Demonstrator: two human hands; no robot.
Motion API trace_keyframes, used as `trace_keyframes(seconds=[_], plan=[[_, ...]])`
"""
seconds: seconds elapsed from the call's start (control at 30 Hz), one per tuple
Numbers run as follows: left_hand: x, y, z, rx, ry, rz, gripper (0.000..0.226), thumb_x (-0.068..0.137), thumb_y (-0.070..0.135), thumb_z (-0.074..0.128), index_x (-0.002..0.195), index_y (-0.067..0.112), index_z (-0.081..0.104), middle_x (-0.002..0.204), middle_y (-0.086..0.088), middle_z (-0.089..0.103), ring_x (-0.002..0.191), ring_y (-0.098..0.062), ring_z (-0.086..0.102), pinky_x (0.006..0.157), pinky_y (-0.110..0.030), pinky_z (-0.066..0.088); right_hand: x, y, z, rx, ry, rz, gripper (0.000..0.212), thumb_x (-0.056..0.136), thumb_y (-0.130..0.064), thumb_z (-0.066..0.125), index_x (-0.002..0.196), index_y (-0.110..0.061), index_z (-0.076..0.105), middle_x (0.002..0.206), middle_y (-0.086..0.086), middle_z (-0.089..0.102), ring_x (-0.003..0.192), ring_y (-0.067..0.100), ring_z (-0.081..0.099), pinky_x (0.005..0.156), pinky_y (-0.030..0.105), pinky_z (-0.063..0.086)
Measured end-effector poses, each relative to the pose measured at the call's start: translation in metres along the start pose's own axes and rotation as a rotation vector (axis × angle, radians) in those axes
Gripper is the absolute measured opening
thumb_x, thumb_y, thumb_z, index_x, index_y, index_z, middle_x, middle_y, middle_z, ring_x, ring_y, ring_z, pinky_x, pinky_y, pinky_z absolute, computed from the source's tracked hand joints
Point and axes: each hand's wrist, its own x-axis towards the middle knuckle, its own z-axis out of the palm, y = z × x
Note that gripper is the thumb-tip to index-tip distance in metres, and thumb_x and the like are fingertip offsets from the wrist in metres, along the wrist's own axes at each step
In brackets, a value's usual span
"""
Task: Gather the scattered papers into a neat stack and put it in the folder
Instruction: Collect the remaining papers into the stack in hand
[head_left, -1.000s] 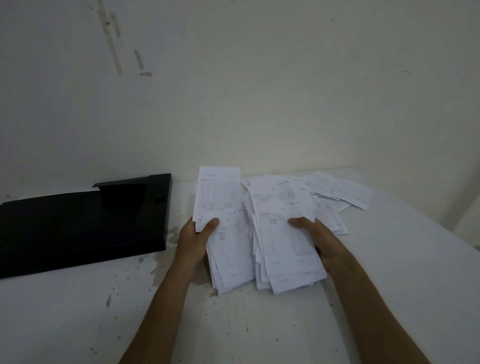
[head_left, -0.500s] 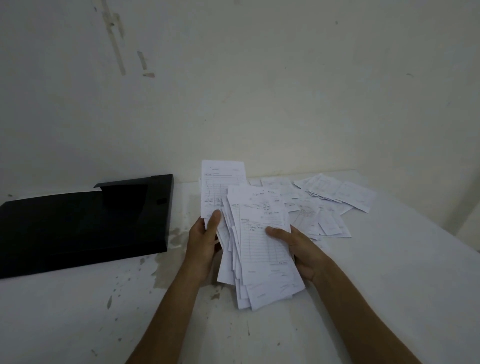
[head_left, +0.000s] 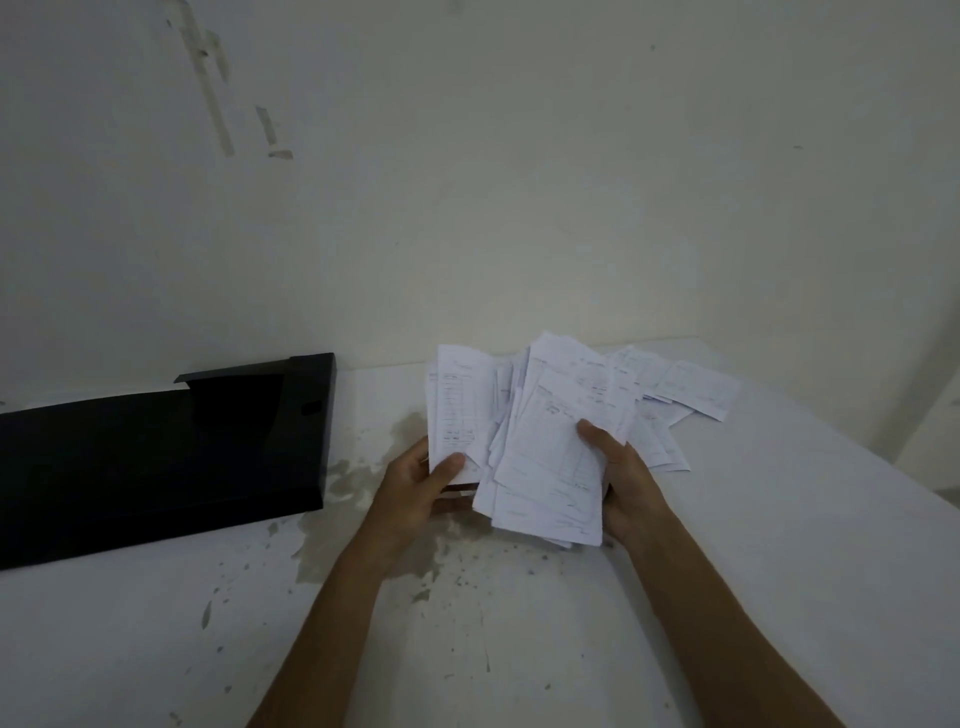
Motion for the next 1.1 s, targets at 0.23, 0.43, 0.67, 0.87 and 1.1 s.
trace_keyframes(seconds=[0.23,0.43,0.67,0.87,1.1], plan=[[-0.003,0.005,0.005,-0.041,-0.123,-0.201,0.064,0.087,0.065,0.03,0.124,0.025,0.064,0.113,-0.005,0.074,0.102,-0.024,0.071,0.084,-0.037,0.055,-0.003,0.008,0.006,-0.077,-0.031,0.049,0.041,0.093,-0.013,0.067,0.132,-0.007,0.06,0.125,0.019,0.069,0.113,0.038,0.067,0.089,0.053,0.057],[-0.001,0.003,0.012,0.051,-0.071,-0.202,0.044,0.081,0.064,0.048,0.111,0.035,0.064,0.113,0.005,0.073,0.101,-0.013,0.07,0.094,-0.035,0.051,-0.01,0.019,0.018,-0.329,-0.186,-0.03,0.038,0.092,-0.014,0.069,0.129,-0.014,0.061,0.121,0.01,0.073,0.109,0.03,0.071,0.09,0.048,0.058],[0.002,-0.009,0.0,0.1,0.042,-0.128,0.034,0.086,0.035,0.07,0.12,0.031,0.064,0.111,0.01,0.073,0.099,-0.009,0.07,0.085,-0.026,0.054,0.0,0.044,0.025,-0.857,-0.197,-0.313,0.063,0.093,-0.041,0.067,0.145,-0.027,0.036,0.13,-0.016,0.054,0.115,0.002,0.057,0.085,0.015,0.051],[0.009,-0.016,-0.028,0.109,0.288,-0.146,0.042,0.091,0.033,0.066,0.131,0.022,0.058,0.122,0.0,0.066,0.107,-0.02,0.062,0.098,-0.043,0.049,0.013,0.014,-0.006,-1.151,0.272,-0.619,0.034,0.095,-0.043,0.063,0.125,-0.029,0.06,0.103,-0.007,0.067,0.081,0.006,0.064,0.069,0.021,0.05],[0.012,-0.019,-0.028,0.118,0.353,-0.133,0.036,0.092,0.026,0.066,0.126,0.016,0.06,0.117,-0.005,0.066,0.099,-0.022,0.062,0.09,-0.039,0.051,0.021,-0.025,-0.042,-1.403,0.816,-0.585,0.033,0.092,-0.049,0.061,0.117,-0.027,0.066,0.113,0.002,0.063,0.11,0.026,0.052,0.08,0.034,0.04]])
